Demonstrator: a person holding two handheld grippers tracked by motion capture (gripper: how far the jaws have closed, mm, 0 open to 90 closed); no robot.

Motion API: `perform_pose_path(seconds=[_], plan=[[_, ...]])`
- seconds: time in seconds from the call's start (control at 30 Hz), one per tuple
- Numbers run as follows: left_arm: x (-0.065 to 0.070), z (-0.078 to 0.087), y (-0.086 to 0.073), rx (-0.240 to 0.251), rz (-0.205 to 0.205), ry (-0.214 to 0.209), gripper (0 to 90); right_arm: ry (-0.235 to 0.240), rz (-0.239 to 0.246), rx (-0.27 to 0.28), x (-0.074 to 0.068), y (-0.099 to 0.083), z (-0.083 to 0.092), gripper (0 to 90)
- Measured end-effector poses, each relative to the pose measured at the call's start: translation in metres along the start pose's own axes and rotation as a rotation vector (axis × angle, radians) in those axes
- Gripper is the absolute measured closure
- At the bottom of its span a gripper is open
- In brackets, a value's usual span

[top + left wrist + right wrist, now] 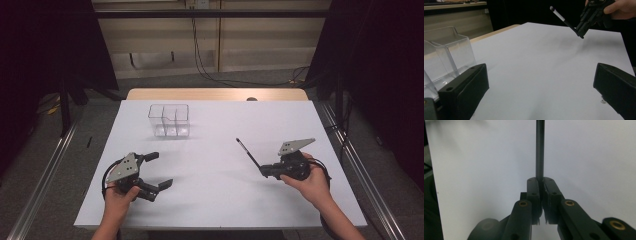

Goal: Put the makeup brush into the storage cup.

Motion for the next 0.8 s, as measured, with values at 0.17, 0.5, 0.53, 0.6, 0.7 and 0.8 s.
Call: perform_pose_path(seconds=[0.17,0.5,0.53,0.6,0.7,0.8], plan=[[0.0001,-0.0009,-0.0004,0.002,0.007,-0.005,0.0,0.003,-0.016,0.095,0.0017,-0.001,0.0039,84.7],[-0.0007,-0.0007,-0.0008,0.003,0.01,-0.005,0.0,0.002,-0.026,0.249,-0.0021,-0.0005,0.0082,84.7],[-0.0006,-0.0011,-0.0008,0.008,0.013,-0.004,0.0,0.0,-0.024,0.266,-0.0029,0.0,0.0085,84.7],[-0.0008,-0.0009,-0.0009,0.008,0.014,-0.003,0.0,0.004,-0.023,0.298,-0.004,0.0007,0.0087,84.7],[-0.001,-0.0005,-0.0007,0.012,0.014,-0.002,0.0,0.008,-0.018,0.344,-0.0062,0.0025,0.0081,84.7],[-0.0015,0.0001,-0.0008,0.01,0.015,-0.002,0.0,0.005,-0.018,0.364,-0.0073,0.0049,0.0076,84.7]])
Point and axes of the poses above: each handheld gripper's, and its own axes: z roughly backward along the jaws, y roughly out of its top, x roughly to its right, the point moved 2 cm from there along -z, roughly forward along the jaws, and after that the axes turned 4 degrees about -x, right-handed, at the moved point
